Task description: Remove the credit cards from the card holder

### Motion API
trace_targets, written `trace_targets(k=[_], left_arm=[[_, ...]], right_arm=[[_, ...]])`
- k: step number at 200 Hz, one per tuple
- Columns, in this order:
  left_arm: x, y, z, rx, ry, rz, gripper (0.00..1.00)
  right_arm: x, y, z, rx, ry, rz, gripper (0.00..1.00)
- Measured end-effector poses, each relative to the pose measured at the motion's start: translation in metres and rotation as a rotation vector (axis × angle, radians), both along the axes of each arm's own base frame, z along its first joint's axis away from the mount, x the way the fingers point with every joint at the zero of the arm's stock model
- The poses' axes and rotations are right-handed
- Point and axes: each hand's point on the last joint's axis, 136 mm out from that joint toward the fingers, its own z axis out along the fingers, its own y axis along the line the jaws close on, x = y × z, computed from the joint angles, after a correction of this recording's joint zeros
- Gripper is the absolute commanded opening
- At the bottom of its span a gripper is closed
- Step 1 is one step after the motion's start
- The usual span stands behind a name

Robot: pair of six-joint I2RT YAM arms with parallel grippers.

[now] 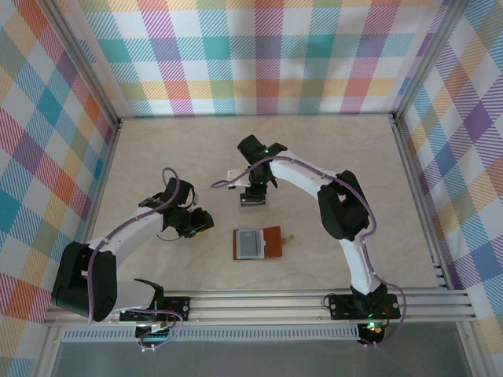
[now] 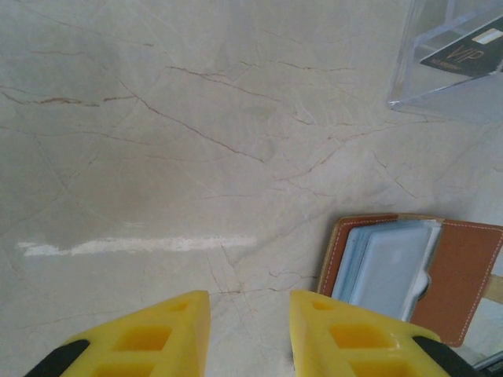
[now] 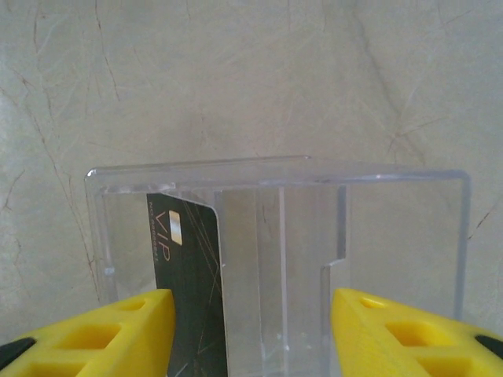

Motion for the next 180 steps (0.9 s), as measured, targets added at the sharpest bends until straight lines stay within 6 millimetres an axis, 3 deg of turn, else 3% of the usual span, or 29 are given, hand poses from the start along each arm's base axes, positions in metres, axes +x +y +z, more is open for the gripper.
trace_targets(k=[45,113,180], left_arm=[[-0.001,0.0,0.006,-0.016,-0.032,0.01,0.33],[-0.001,-0.001,0.006,-0.024,-0.025,0.015,0.34],[-0.002,-0.001,0.006,-0.024,-0.023,0.015,0.33]], right_arm=[[-0.001,0.002,-0.001,0.029,-0.019,-0.001,0.58],[0.014,0.011,0.022,0.093,-0.119,-0.008,0.59],[0.024,0.009,0.015,0.087,-0.172,-0.018,0.59]])
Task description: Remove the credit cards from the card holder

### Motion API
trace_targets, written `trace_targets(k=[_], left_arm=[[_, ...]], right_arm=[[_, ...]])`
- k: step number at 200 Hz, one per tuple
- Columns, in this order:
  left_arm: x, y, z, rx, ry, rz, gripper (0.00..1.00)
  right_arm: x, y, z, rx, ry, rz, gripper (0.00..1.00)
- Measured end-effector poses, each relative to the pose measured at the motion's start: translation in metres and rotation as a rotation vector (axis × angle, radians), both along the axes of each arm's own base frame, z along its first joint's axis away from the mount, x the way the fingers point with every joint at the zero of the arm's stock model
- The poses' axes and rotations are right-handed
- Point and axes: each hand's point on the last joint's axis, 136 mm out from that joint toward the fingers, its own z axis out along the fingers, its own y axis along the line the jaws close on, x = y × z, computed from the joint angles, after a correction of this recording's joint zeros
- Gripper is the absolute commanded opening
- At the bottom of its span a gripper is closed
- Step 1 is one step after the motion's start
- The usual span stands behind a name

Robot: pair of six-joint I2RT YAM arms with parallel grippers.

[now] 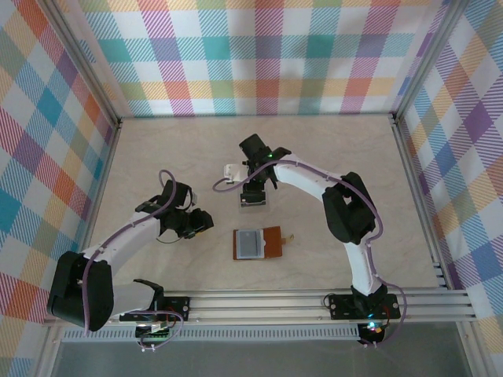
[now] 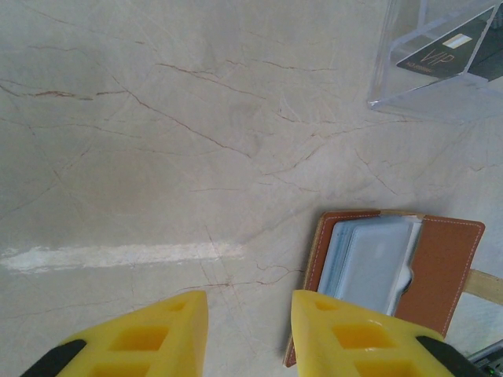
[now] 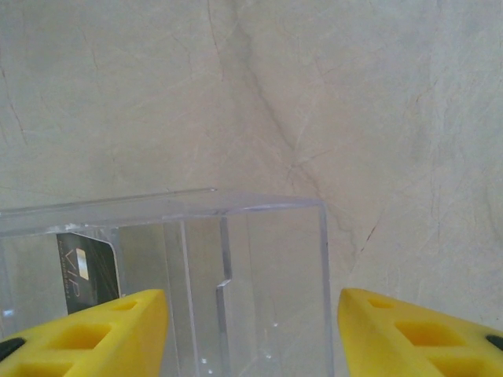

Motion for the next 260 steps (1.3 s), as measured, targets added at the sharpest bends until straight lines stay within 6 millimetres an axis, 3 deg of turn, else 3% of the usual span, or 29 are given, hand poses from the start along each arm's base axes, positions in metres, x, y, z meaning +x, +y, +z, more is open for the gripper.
trace_targets(k=[23,87,108,134,152,178,202,239,260], left_arm=[[-0.001,0.0,-0.003,0.004,0.012,-0.001,0.32],[-0.007,-0.012,-0.003,0.011,0.012,-0.047,0.31],[-0.011,-0.022,-0.002,0.018,-0.003,-0.087,0.31],[-0.014,-0.036,0.001,0.01,-0.023,-0.114,0.3],[-0.015,-0.046,0.002,0.004,-0.034,-0.131,0.3],[-0.018,-0.066,-0.005,0.008,-0.012,-0.176,0.25],[-0.022,-0.082,-0.019,0.021,0.039,-0.212,0.13],[-0.034,-0.092,-0.047,0.054,0.134,-0.246,0.06],[-0.035,-0.093,-0.051,0.053,0.147,-0.248,0.03]], right_arm=[[-0.005,-0.003,-0.011,-0.014,0.014,0.005,0.59],[-0.005,-0.003,-0.005,0.007,0.002,0.001,0.6],[-0.012,-0.004,0.007,0.053,0.025,-0.04,0.6],[-0.023,-0.004,0.038,0.146,0.063,-0.147,0.59],[-0.04,-0.006,0.058,0.236,0.127,-0.259,0.59],[-0.074,-0.021,0.064,0.349,0.281,-0.457,0.57],[-0.103,-0.035,0.048,0.402,0.472,-0.678,0.52],[-0.139,-0.038,0.023,0.384,0.7,-0.967,0.5],[-0.163,-0.04,0.01,0.368,0.798,-1.05,0.48]])
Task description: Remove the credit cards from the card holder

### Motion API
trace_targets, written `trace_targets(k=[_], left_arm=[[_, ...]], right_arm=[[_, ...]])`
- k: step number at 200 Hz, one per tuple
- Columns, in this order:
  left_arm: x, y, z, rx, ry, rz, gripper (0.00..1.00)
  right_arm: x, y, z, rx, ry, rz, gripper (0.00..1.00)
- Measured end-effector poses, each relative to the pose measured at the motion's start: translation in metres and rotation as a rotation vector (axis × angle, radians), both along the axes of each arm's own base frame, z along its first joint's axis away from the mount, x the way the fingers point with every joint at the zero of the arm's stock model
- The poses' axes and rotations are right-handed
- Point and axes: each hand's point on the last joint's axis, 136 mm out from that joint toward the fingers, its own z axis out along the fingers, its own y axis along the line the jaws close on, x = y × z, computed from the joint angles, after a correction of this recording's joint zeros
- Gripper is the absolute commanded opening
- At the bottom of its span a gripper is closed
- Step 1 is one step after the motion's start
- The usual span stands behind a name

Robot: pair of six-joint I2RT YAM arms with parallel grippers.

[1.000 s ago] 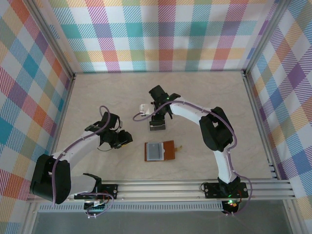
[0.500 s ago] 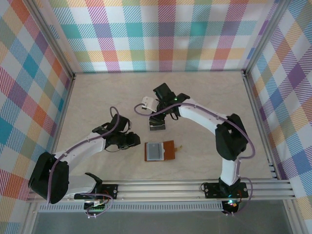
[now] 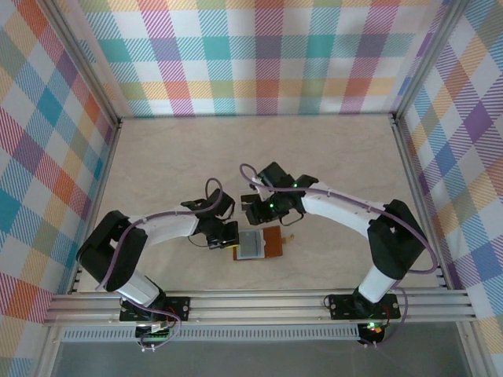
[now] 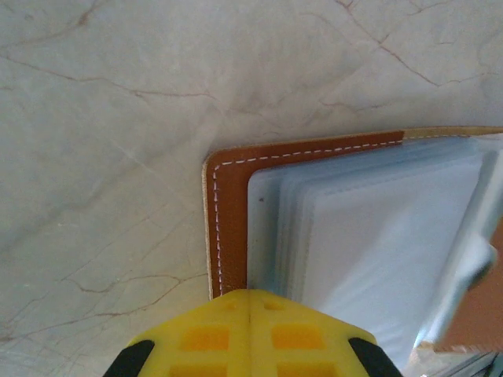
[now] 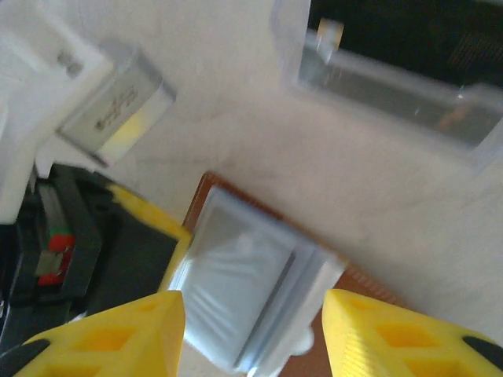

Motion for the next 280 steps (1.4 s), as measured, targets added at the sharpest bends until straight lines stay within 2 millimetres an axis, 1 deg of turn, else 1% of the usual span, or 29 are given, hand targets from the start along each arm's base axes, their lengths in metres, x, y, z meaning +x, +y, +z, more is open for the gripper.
trace_targets(k=[17,35,45,62,72,91,111,137,167,192,233,247,280], left_arm=[[0.002,-0.001,0.001,-0.006,-0.008,-0.001,0.02],[0.002,-0.002,0.0,-0.01,-0.013,-0.001,0.01],[0.001,-0.001,-0.002,-0.011,-0.014,-0.001,0.0],[0.001,-0.001,-0.001,-0.019,-0.025,-0.001,0.0],[0.0,0.0,-0.001,-0.026,-0.033,-0.001,0.0],[-0.003,0.002,0.0,-0.033,-0.039,0.002,0.0],[-0.006,0.003,0.001,-0.048,-0.041,0.013,0.0],[-0.008,0.003,0.0,-0.055,-0.036,0.018,0.0],[-0.008,0.002,-0.001,-0.069,-0.044,0.015,0.0],[-0.008,0.001,-0.002,-0.075,-0.047,0.014,0.0],[-0.008,0.001,-0.002,-0.077,-0.046,0.017,0.0],[-0.008,0.001,-0.002,-0.077,-0.048,0.017,0.0],[-0.008,0.001,-0.001,-0.078,-0.05,0.017,0.0]], right_arm=[[-0.016,-0.002,-0.011,0.018,0.09,-0.04,0.45],[-0.023,-0.002,-0.017,0.033,0.155,-0.09,0.39],[-0.024,0.002,-0.018,0.051,0.183,-0.109,0.35],[-0.022,0.013,-0.018,0.094,0.217,-0.134,0.21],[-0.022,0.019,-0.019,0.114,0.235,-0.138,0.17],[-0.026,0.028,-0.027,0.125,0.284,-0.154,0.14],[-0.03,0.034,-0.039,0.109,0.331,-0.169,0.13],[-0.033,0.042,-0.047,0.098,0.365,-0.176,0.13],[-0.036,0.052,-0.048,0.106,0.39,-0.168,0.14],[-0.039,0.052,-0.051,0.094,0.401,-0.178,0.18],[-0.04,0.045,-0.062,0.043,0.412,-0.212,0.32],[-0.04,0.042,-0.063,0.032,0.406,-0.217,0.35],[-0.039,0.036,-0.062,-0.011,0.38,-0.228,0.46]])
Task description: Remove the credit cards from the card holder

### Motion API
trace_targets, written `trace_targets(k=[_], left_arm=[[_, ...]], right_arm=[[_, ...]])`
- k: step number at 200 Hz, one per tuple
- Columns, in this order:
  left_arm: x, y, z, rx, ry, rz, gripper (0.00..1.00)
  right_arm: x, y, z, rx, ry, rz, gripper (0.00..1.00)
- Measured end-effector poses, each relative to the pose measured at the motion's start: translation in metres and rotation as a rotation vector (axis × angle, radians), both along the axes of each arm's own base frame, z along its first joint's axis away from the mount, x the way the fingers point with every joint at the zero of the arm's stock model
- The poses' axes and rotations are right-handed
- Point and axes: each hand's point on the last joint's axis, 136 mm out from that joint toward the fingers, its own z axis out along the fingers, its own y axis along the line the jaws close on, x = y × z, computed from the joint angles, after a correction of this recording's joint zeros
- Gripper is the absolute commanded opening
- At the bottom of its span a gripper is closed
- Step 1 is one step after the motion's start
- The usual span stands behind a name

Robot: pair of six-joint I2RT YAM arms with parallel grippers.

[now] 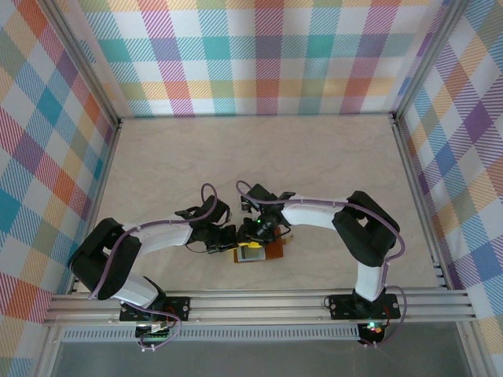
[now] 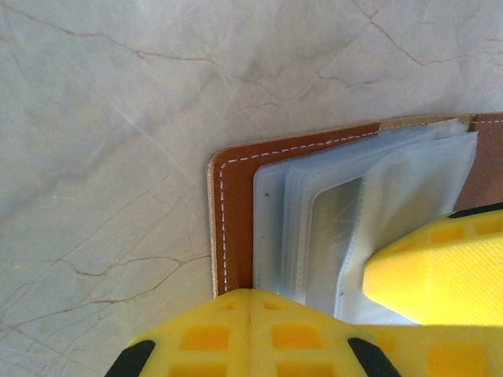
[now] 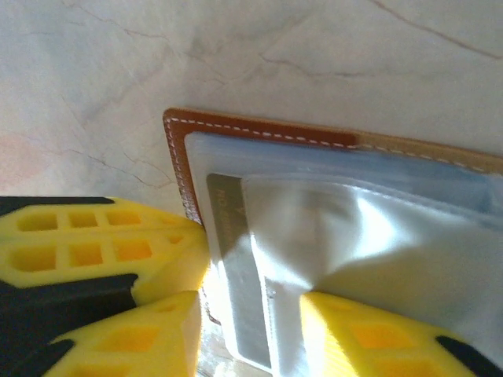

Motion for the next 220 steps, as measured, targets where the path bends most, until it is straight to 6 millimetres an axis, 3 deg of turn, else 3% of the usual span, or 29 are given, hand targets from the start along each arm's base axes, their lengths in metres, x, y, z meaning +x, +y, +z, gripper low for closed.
trace_targets(k=[37,89,153,197,220], left_arm=[[0.0,0.0,0.0,-0.001,0.0,0.0,0.0],[0.0,-0.001,0.0,-0.003,0.002,-0.002,0.0],[-0.001,-0.001,0.0,-0.004,0.003,-0.003,0.0],[-0.003,-0.001,0.003,-0.001,0.017,-0.013,0.0],[-0.002,-0.001,0.008,0.005,0.021,-0.019,0.0]], right_arm=[[0.001,-0.013,0.002,-0.12,-0.052,0.012,0.56],[0.004,-0.049,0.012,-0.373,-0.138,0.042,0.66],[0.004,-0.088,0.012,-0.555,-0.172,0.075,0.67],[-0.001,-0.114,-0.005,-0.638,-0.155,0.086,0.65],[-0.003,-0.117,-0.009,-0.646,-0.151,0.095,0.65]])
